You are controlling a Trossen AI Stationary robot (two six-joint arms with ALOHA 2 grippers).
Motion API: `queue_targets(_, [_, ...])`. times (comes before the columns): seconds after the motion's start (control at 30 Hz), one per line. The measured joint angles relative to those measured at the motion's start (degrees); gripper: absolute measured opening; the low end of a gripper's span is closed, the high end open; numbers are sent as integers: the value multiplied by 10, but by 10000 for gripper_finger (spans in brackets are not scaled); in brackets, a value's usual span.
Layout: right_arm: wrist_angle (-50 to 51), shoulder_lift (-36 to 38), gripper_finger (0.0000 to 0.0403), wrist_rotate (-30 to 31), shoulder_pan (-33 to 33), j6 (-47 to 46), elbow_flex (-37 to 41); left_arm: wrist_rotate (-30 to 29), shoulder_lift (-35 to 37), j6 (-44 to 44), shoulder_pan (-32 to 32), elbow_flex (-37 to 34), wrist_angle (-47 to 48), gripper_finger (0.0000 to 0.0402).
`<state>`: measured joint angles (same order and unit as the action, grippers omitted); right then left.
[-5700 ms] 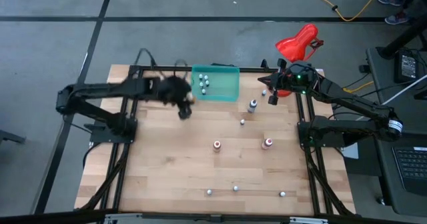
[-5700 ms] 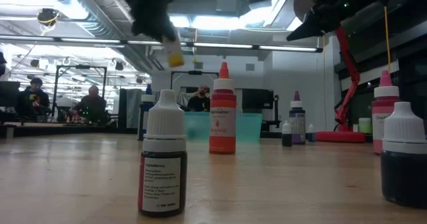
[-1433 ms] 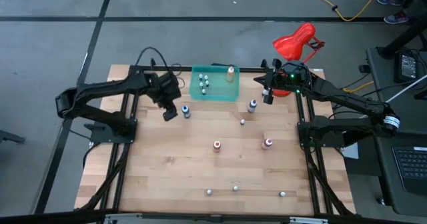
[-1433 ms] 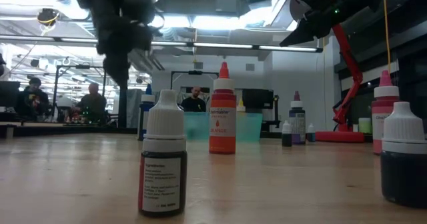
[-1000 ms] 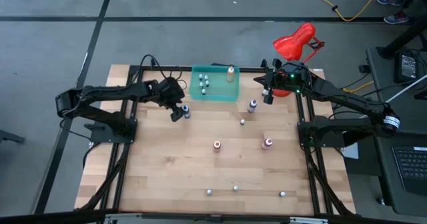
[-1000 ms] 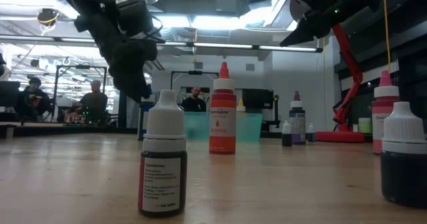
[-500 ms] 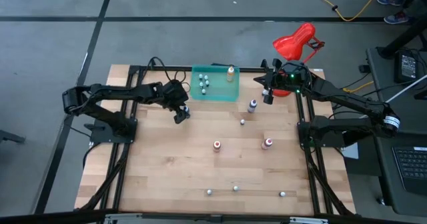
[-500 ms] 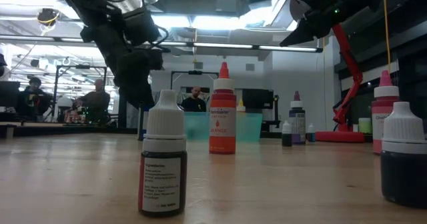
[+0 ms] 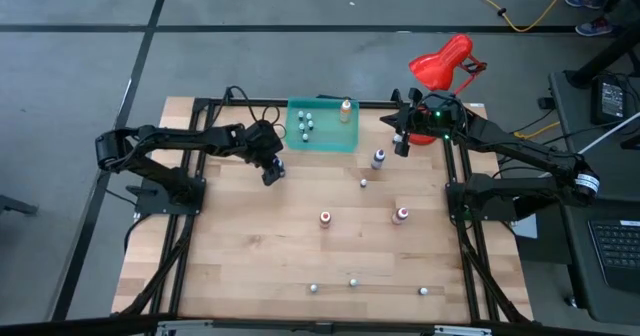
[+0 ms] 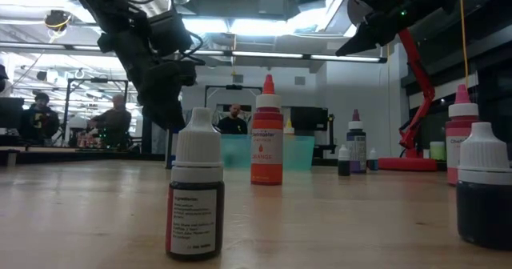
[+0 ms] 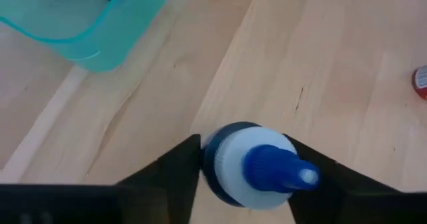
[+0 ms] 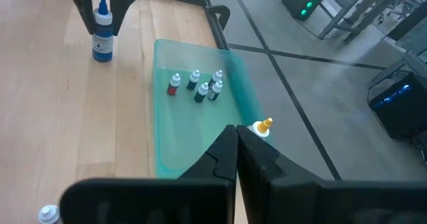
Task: Pick & Place food coloring
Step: Put the top left blue food coloring bottle into the bin
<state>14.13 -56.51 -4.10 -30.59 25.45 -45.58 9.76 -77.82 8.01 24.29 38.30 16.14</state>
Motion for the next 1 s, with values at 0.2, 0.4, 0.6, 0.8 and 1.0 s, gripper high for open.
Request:
queue_targets(0.2, [0, 0, 12, 0, 0, 1, 0, 17, 2, 20, 0, 3, -15, 144])
queue_targets(0.4, [0, 0, 12, 0, 0, 1, 0, 18, 2, 15, -3, 76, -6, 144])
queue_targets(0.6, [1, 0, 12, 0, 0, 1, 0, -18, -2, -11, 3, 228, 37, 145])
queue_targets(0.8, [0, 0, 12, 0, 0, 1, 0, -13, -67, -68, 18, 413, 158, 145])
queue_targets(1.0, [0, 0, 12, 0, 0, 2, 0, -9, -188, -133, 22, 547, 220, 145])
